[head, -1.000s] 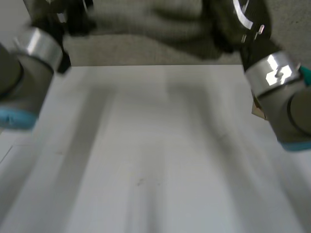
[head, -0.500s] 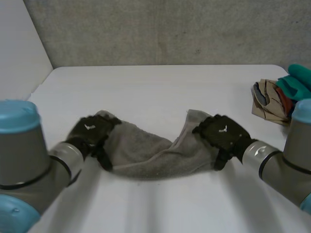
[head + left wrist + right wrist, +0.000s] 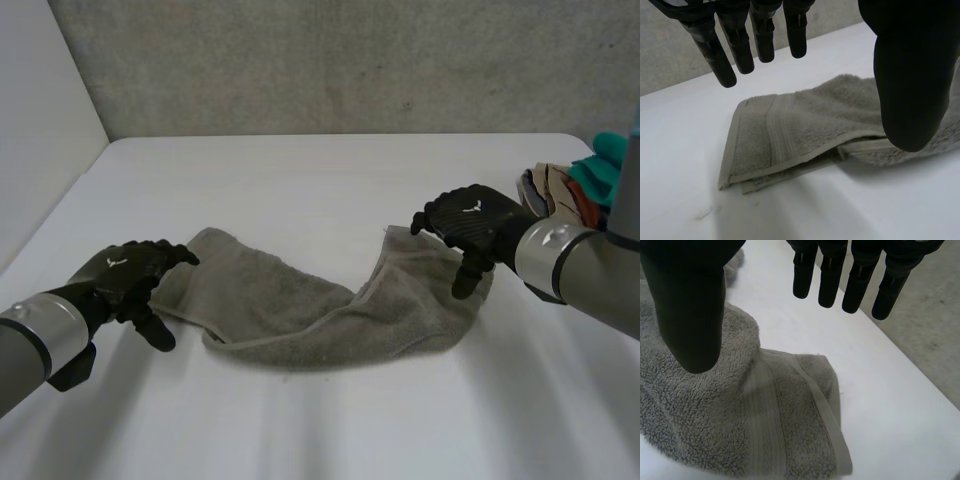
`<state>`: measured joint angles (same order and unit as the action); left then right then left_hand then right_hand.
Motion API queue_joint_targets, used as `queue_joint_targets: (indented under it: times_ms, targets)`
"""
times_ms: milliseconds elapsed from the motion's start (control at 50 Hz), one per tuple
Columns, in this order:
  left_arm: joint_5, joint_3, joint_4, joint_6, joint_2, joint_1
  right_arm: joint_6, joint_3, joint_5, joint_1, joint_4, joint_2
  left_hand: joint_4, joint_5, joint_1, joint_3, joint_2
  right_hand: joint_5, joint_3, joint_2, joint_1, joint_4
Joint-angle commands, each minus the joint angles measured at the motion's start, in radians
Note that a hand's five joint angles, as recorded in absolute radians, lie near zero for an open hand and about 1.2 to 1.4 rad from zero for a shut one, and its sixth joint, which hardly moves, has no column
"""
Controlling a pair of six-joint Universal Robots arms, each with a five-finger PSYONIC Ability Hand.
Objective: Fold the laundry.
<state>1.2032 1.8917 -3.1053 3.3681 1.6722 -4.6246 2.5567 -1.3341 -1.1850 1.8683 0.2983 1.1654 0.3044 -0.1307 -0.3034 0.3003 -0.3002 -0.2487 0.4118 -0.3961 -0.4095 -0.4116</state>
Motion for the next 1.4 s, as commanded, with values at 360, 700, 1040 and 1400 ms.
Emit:
queue_joint_targets:
  times_ms: [360,700,1040,1400]
  targets:
    - [-0.071,-0.189,-0.084,0.083,0.313,0.029,-0.013,0.15,0.016,0.103,0.027,-0.213,0.147,-0.146,-0.148,0.151,-0.151,-0.098,0.109,-0.125,-0.112,-0.109]
    - [0.002,-0.273,-0.122,0.134,0.411,0.07,-0.006,0.07,0.01,0.075,-0.027,-0.174,0.355,-0.354,-0.356,0.359,-0.359,-0.098,0.109,-0.125,-0.112,-0.109]
    - [-0.002,-0.486,0.002,0.132,0.456,0.069,-0.026,0.078,0.011,0.015,-0.044,-0.128,1.092,-1.091,-1.093,1.096,-1.096,-0.077,0.089,-0.104,-0.091,-0.089]
    - [-0.017,-0.522,0.07,0.056,0.17,0.078,-0.099,0.291,0.035,0.15,0.028,-0.256,1.092,-1.091,-1.093,1.096,-1.096,-0.027,0.039,-0.054,-0.041,-0.039]
